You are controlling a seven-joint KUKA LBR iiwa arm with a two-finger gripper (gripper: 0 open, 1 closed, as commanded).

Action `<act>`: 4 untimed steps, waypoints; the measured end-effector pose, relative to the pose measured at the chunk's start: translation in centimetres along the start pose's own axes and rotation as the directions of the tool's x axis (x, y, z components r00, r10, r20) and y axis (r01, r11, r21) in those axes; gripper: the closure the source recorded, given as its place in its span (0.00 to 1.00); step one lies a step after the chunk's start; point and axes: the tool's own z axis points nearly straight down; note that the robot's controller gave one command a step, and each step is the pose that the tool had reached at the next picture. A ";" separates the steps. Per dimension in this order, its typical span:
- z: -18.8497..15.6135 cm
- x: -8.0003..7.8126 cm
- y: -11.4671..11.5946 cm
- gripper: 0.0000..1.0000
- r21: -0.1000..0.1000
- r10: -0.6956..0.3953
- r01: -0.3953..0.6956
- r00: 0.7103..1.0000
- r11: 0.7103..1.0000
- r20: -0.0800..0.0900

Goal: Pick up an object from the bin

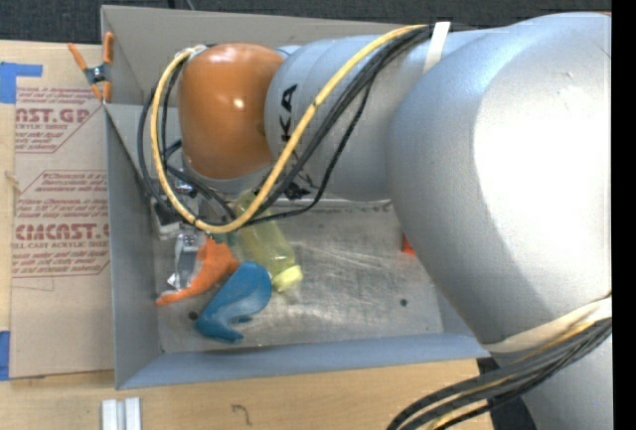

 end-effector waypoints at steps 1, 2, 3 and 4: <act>-0.5 -0.2 -0.1 0.00 -0.002 0.001 -0.001 1.000 1.000 0.007; 1.8 1.8 -1.8 0.00 -0.004 -0.081 0.081 0.997 0.997 0.018; 4.3 4.4 -4.9 0.00 -0.005 -0.137 0.138 0.990 0.990 0.017; 5.7 2.2 -7.4 1.00 -0.008 0.002 -0.002 1.000 1.000 0.023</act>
Offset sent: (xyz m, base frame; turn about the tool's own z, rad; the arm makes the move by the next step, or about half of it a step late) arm -0.0523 -0.0532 -0.0604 -0.1906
